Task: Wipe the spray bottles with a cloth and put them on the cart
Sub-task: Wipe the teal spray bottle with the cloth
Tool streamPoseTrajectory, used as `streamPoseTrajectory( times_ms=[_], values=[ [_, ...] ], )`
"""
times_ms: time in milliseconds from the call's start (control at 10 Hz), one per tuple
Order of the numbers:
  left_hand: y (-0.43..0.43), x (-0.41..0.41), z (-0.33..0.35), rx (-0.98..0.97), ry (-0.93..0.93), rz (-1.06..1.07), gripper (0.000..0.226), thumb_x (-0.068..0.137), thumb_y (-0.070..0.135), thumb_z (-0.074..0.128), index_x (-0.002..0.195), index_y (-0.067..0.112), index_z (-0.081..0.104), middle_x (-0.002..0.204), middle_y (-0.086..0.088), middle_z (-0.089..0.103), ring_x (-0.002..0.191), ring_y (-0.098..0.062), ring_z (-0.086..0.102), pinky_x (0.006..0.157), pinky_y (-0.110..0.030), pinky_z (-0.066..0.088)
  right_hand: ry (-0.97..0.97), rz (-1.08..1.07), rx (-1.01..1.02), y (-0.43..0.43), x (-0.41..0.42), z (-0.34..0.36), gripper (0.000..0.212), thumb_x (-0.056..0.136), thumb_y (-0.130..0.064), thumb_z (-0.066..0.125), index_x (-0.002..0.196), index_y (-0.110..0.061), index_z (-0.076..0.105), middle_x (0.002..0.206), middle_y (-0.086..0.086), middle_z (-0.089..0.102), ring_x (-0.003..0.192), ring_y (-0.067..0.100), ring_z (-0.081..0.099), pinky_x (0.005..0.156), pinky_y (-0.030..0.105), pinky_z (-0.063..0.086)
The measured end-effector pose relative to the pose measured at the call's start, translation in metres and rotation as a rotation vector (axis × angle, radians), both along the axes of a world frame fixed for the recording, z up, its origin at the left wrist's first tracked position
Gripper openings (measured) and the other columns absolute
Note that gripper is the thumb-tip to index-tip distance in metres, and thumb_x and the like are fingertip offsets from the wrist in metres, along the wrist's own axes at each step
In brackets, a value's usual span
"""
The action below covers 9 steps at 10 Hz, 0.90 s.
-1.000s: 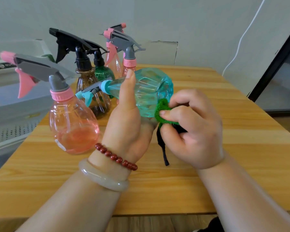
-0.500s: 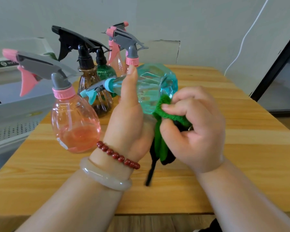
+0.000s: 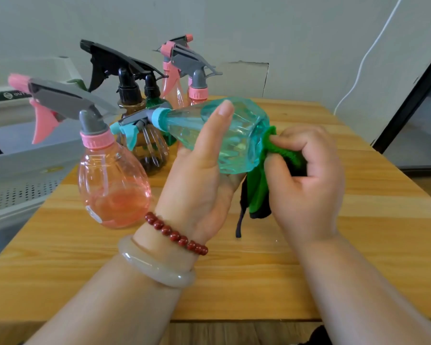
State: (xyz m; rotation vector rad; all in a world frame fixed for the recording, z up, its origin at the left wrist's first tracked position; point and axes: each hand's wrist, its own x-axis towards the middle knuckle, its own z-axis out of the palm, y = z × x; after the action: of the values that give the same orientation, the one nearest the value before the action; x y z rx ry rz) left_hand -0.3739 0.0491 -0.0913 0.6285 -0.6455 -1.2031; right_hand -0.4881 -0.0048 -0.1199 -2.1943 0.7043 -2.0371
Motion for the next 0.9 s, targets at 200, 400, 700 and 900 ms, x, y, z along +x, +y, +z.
streamPoseTrajectory(
  times_ms=[200, 400, 700, 900],
  values=[
    [-0.006, 0.008, -0.001, -0.081, 0.025, -0.056, 0.064, 0.086, 0.037, 0.070, 0.135, -0.002, 0.053, 0.115, -0.016, 0.066, 0.109, -0.028, 0.067, 0.089, -0.037, 0.056, 0.058, 0.075, -0.044, 0.014, 0.004, -0.001, 0.011, 0.077, 0.006, 0.058, 0.084, 0.005, 0.066, 0.088, 0.015, 0.061, 0.086, 0.020, 0.059, 0.084, 0.021, 0.043],
    [-0.004, 0.003, -0.002, -0.088, -0.073, -0.040, 0.068, 0.084, 0.036, 0.070, 0.138, 0.001, 0.050, 0.132, -0.022, 0.061, 0.121, -0.032, 0.062, 0.100, -0.043, 0.053, -0.130, -0.026, 0.146, 0.007, 0.005, 0.003, 0.022, 0.082, 0.002, 0.058, 0.094, -0.015, 0.062, 0.094, -0.001, 0.060, 0.094, 0.005, 0.058, 0.086, 0.017, 0.042],
    [-0.003, -0.007, -0.008, 0.013, -0.350, 0.290, 0.113, 0.072, 0.068, 0.070, 0.157, 0.039, 0.001, 0.144, 0.017, 0.049, 0.117, -0.010, 0.064, 0.099, -0.047, 0.052, -0.110, 0.026, 0.082, 0.011, 0.006, 0.002, 0.026, 0.083, 0.008, 0.059, 0.096, -0.014, 0.058, 0.094, 0.001, 0.058, 0.094, 0.014, 0.059, 0.086, 0.025, 0.045],
    [0.002, -0.006, -0.004, -0.036, -0.251, 0.230, 0.049, 0.087, 0.042, 0.070, 0.126, 0.054, 0.045, 0.127, -0.007, 0.066, 0.106, -0.034, 0.069, 0.086, -0.054, 0.058, -0.113, 0.025, 0.121, 0.009, 0.005, 0.002, 0.027, 0.083, 0.006, 0.059, 0.094, -0.018, 0.059, 0.094, 0.002, 0.060, 0.094, 0.016, 0.060, 0.085, 0.027, 0.047]
  ],
)
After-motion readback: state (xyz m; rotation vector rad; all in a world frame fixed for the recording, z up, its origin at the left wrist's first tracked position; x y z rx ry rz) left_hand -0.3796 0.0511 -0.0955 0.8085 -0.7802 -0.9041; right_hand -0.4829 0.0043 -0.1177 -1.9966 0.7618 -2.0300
